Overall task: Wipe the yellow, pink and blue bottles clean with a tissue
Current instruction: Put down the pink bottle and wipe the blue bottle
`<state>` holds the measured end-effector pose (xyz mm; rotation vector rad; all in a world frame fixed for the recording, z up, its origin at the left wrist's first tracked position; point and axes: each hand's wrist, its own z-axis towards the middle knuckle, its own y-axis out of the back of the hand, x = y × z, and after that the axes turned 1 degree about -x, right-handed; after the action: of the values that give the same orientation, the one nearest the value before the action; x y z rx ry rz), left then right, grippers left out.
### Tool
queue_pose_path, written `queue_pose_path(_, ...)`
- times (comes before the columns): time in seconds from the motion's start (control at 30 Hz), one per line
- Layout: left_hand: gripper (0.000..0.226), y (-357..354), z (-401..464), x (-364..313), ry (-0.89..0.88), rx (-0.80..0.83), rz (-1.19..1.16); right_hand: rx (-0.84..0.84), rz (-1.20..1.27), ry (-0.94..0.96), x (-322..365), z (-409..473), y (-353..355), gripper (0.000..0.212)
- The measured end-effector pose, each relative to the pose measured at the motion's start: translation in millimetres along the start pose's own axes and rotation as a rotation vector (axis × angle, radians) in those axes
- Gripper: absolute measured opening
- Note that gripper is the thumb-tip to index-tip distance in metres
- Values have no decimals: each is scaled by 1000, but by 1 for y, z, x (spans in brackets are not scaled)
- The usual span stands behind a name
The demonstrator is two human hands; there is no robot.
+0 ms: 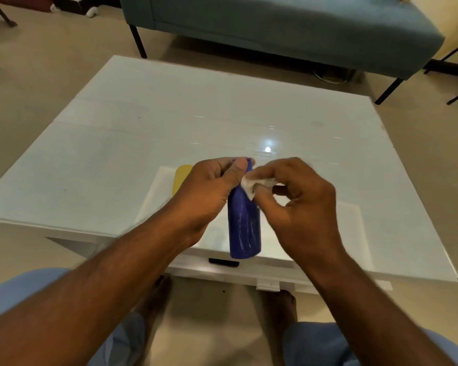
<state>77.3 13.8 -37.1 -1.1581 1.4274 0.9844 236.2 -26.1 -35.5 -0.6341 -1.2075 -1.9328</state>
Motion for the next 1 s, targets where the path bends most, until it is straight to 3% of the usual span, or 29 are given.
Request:
queue_pose_path(0.07, 35, -7, -4, 3, -23, -12, 9, -68, 22, -27, -2, 6, 5, 17)
queue_pose_path(0.2, 25, -1, 2, -1, -36, -185, -156, 108, 26, -7, 7, -9, -3, 17)
queue_pose_path(0.37, 27, -12, -6, 3, -83, -124, -55, -107, 34, -37, 2, 5, 4, 19)
queue_pose_path(0.53, 24, -6, -2, 0, -57, -250, -134, 120, -32, 4, 8, -10, -1, 18)
queue_pose_path(0.67, 26, -18, -12, 3, -88, -183, -46, -59, 2, -40, 1, 8, 10, 18)
queue_pose_path(0.83, 26, -11, -8, 0, -74, -289, -164, 106, -29, 10, 8, -7, 2, 11)
queue_pose_path(1.0, 37, -18, -9, 2, -105, -250, -52, -31, 5, -60, 7, 4, 5, 17)
